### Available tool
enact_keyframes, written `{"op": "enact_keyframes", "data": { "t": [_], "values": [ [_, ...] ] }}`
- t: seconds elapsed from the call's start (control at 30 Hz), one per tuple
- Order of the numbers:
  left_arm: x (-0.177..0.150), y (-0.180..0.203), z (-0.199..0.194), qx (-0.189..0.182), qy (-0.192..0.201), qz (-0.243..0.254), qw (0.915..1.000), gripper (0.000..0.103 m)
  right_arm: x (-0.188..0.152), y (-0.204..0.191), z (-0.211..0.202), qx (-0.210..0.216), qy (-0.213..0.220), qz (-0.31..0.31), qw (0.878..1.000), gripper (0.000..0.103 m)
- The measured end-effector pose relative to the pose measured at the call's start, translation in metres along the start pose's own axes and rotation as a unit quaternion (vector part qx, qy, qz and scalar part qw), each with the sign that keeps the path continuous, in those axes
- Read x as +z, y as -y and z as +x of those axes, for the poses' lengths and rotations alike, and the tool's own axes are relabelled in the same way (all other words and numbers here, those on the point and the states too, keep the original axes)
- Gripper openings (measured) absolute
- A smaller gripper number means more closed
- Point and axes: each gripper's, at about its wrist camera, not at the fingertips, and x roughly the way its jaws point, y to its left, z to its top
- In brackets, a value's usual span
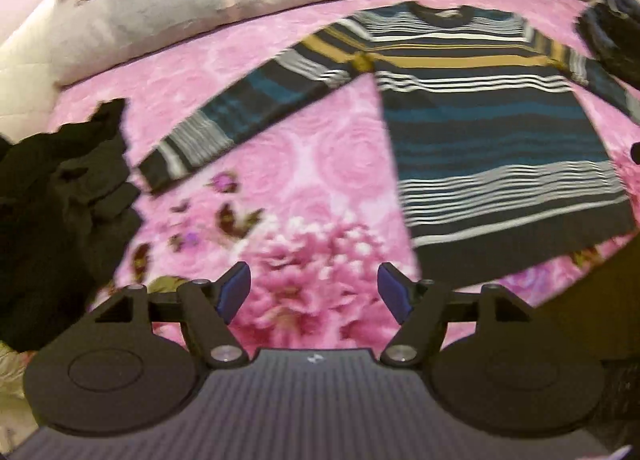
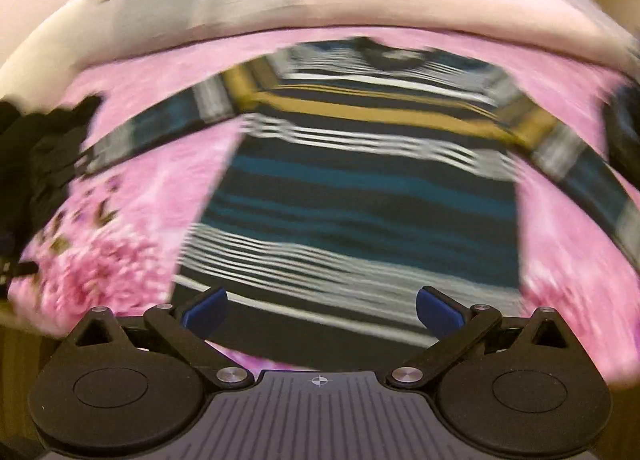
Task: Fold clothes
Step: 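Reach the right gripper to the striped sleeve cuff and grasp it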
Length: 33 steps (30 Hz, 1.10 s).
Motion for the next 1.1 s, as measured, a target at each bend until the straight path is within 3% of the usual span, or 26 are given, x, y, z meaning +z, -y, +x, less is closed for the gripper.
{"op": "enact_keyframes", "data": {
  "t": [0.13, 0.33, 0.47, 0.57, 0.67, 0.73, 0.8, 0.97, 1.03, 1.1],
  "values": [
    [0.003, -0.026, -0.004, 0.035, -0.008, -0.03, 0.9989, 0.071, 0.033, -0.056, 0.029, 0.057, 0.002, -0.137, 0.989, 0.103],
    [0.005, -0.072, 0.005, 0.075, -0.015, -0.048, 0.9959, 0.071, 0.074, -0.16, 0.064, 0.107, 0.053, -0.296, 0.948, 0.103],
    [0.012, -0.106, 0.033, 0.073, -0.009, -0.013, 0.9972, 0.072, 0.096, -0.226, 0.098, 0.125, 0.085, -0.361, 0.92, 0.102],
    [0.019, -0.129, 0.062, 0.06, -0.015, 0.023, 0.9979, 0.072, 0.11, -0.27, 0.137, 0.116, 0.09, -0.394, 0.907, 0.102],
    [0.022, -0.161, 0.089, 0.047, -0.012, 0.037, 0.9981, 0.072, 0.121, -0.312, 0.188, 0.109, 0.081, -0.419, 0.898, 0.084],
    [0.02, -0.178, 0.105, 0.035, -0.016, 0.026, 0.9989, 0.072, 0.125, -0.34, 0.225, 0.105, 0.076, -0.442, 0.888, 0.084],
    [0.016, -0.191, 0.12, 0.027, -0.019, 0.013, 0.9994, 0.071, 0.125, -0.364, 0.259, 0.092, 0.075, -0.48, 0.869, 0.084],
    [0.003, -0.215, 0.153, 0.012, -0.035, -0.035, 0.9987, 0.071, 0.109, -0.413, 0.339, 0.044, 0.081, -0.579, 0.81, 0.082],
    [-0.002, -0.223, 0.161, 0.009, -0.043, -0.05, 0.9978, 0.071, 0.106, -0.421, 0.358, 0.03, 0.071, -0.598, 0.797, 0.059],
    [-0.005, -0.228, 0.164, 0.01, -0.048, -0.057, 0.9972, 0.071, 0.107, -0.426, 0.368, 0.023, 0.069, -0.607, 0.791, 0.048]
  ]
}}
